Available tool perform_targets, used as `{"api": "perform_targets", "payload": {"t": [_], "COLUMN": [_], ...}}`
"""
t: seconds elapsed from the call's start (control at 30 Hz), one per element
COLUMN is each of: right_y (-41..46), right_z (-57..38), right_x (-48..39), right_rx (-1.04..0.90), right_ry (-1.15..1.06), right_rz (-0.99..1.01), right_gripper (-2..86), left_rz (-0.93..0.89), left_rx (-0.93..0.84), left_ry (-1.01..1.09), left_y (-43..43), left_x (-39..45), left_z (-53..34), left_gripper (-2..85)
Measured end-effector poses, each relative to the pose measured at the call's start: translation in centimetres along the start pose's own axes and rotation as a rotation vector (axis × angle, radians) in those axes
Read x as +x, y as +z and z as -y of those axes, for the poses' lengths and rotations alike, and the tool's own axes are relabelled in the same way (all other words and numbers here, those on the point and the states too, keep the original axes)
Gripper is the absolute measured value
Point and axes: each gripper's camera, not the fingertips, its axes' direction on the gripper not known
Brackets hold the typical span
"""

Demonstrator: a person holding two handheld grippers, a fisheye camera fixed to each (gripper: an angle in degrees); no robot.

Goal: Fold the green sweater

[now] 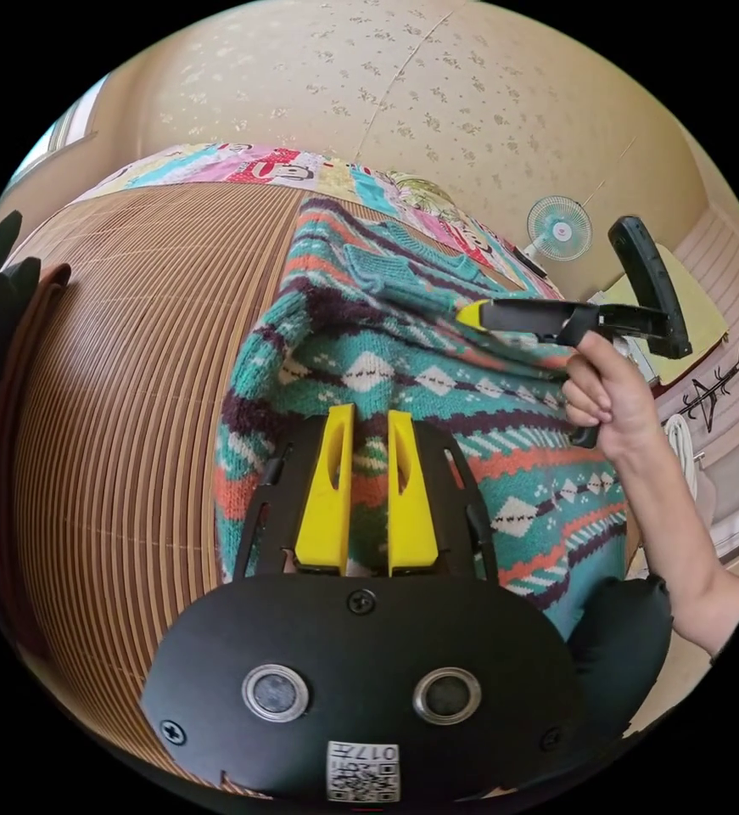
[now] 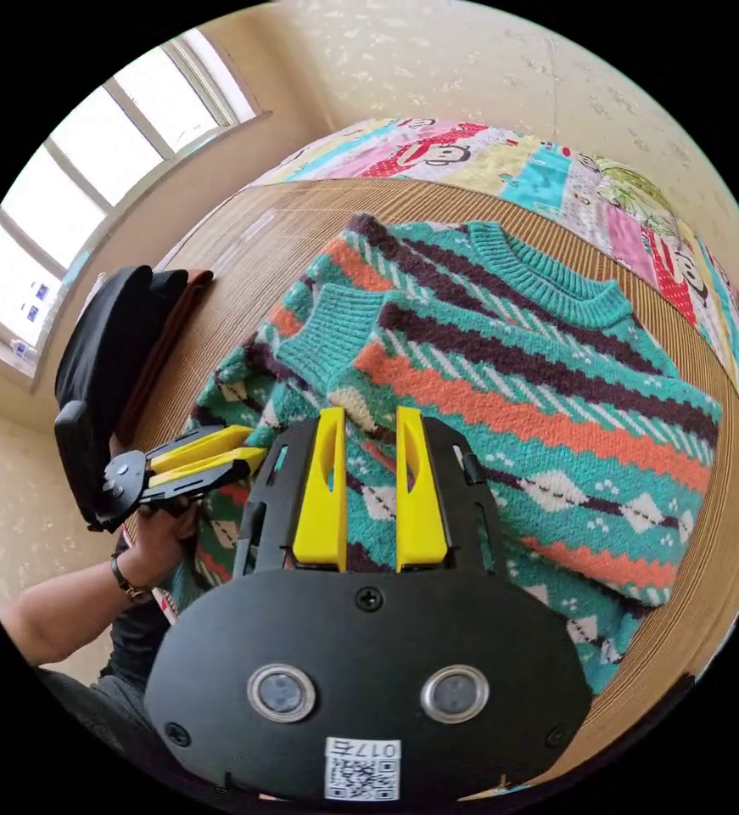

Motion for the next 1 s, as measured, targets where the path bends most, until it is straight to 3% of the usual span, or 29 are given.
{"api": "perform_targets", "payload": {"t": [0.13, 0.3, 0.37, 0.43, 0.5, 0.63, 0.67, 0.73, 0.83, 0.87, 0.9, 0.97, 1.0], "right_y": [-3.5, -5.4, -2.6, 4.5, 3.7, -1.0, -2.2, -6.6, -7.7, -6.9, -3.8, -3.7, -4.7], "right_z": [0.7, 1.7, 2.5, 4.3, 2.7, -0.9, -1.9, -5.5, -8.0, -8.2, -8.4, -10.7, -11.1], "right_x": [1.5, -0.3, -1.7, -2.6, -2.7, -1.6, -1.4, -0.2, 4.8, 6.4, 10.3, 13.0, 14.7], "right_rx": [0.187, 0.427, 0.381, 0.042, 0.151, 0.175, 0.212, 0.356, 0.350, 0.285, 0.063, 0.141, 0.161], "right_ry": [0.161, 0.175, 0.141, 0.097, 0.043, 0.031, 0.014, 0.006, 0.084, 0.096, 0.153, 0.144, 0.251], "right_rz": [0.210, 0.212, 0.170, 0.079, 0.112, 0.260, 0.230, -0.077, -0.461, -0.511, -0.565, -0.439, -0.381], "right_gripper": [4.0, 3.9, 4.5, 5.2, 4.8, 2.2, 1.8, 1.1, 0.8, 0.7, 0.7, 0.6, 0.6], "left_rz": [-0.041, -0.047, -0.050, -0.049, -0.046, -0.050, -0.046, -0.033, -0.022, -0.025, -0.029, -0.028, -0.024], "left_rx": [0.011, 0.013, 0.013, 0.012, 0.012, 0.012, 0.012, 0.011, 0.010, 0.010, 0.009, 0.008, 0.008], "left_ry": [-0.019, -0.024, -0.026, -0.022, -0.016, -0.019, -0.016, -0.010, -0.006, -0.008, -0.010, -0.008, -0.006], "left_y": [0.0, 0.1, 0.2, 0.2, 0.3, 0.4, 0.5, 0.5, 0.6, 0.7, 0.8, 0.9, 0.9], "left_x": [-0.4, 0.0, 0.2, 0.5, 1.0, 1.5, 1.8, 2.3, 3.0, 3.2, 3.3, 3.7, 4.0], "left_z": [0.0, 0.2, 0.3, 0.3, 0.4, 0.5, 0.5, 0.6, 0.7, 0.7, 0.8, 0.9, 0.9], "left_gripper": [6.8, 6.7, 6.7, 6.7, 6.6, 6.6, 6.6, 6.6, 6.6, 6.6, 6.6, 6.6, 6.6]}}
